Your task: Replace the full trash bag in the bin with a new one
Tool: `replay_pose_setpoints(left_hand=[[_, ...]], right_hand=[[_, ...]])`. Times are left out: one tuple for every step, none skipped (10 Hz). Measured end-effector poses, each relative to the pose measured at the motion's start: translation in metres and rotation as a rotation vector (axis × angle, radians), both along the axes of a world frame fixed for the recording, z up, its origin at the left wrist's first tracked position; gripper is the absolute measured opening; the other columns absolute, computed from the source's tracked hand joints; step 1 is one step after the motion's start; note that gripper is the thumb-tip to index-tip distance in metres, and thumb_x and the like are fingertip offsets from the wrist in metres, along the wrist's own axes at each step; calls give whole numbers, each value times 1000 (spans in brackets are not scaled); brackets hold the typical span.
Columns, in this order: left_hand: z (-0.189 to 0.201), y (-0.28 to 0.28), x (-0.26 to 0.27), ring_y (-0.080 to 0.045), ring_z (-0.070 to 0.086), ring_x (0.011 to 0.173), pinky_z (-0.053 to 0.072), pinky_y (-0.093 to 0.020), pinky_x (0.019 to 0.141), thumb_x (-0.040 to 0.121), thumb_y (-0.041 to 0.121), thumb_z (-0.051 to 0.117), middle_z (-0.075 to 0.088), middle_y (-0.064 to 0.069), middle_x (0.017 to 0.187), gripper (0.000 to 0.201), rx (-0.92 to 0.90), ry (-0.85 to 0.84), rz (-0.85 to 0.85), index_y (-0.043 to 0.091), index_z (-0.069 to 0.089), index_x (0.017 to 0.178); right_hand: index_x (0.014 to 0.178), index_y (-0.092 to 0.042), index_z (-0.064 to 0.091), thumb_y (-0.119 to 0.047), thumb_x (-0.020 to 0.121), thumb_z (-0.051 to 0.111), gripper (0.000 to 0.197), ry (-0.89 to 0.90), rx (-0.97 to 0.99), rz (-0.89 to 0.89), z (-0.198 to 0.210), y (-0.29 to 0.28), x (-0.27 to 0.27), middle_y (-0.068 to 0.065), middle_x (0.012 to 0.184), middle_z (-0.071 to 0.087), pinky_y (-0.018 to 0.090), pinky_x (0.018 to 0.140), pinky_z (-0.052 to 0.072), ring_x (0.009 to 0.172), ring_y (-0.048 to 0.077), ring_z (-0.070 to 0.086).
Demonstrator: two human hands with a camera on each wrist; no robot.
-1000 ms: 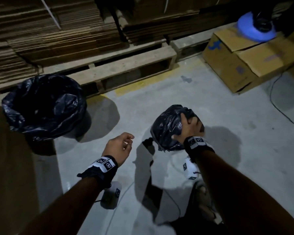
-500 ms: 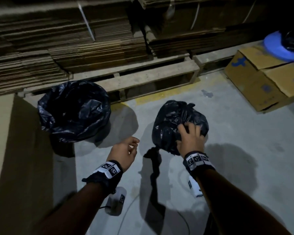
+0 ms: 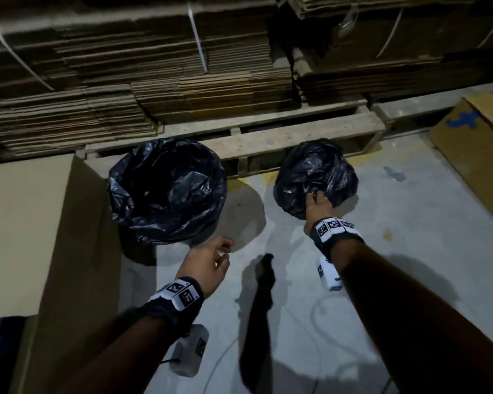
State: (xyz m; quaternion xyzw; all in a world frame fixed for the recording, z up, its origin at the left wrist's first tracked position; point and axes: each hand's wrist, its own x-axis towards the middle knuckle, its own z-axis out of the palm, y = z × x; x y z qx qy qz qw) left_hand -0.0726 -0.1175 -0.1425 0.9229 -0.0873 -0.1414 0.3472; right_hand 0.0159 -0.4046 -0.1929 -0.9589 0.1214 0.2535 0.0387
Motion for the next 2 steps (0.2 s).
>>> replay_pose_setpoints(left_hand=[[12,7,0,-8,61,82,48,-22,79,85,8,57,68,7,98,33,10,-22,7,21,62,114],[24,14,-1,-13,64,93,51,-31,85,86,9,55,69,4,104,31,5,-25,31,21,62,115]], right_hand=[[153,-11,4,-11,85,58,87,2,13,13,16,1,-7,11,161,-3,50,114,30,147,33,8],[152,-13,15,-10,85,56,78,-170,65,34,40,5,-20,6,162,8,51,113,31,147,27,14]])
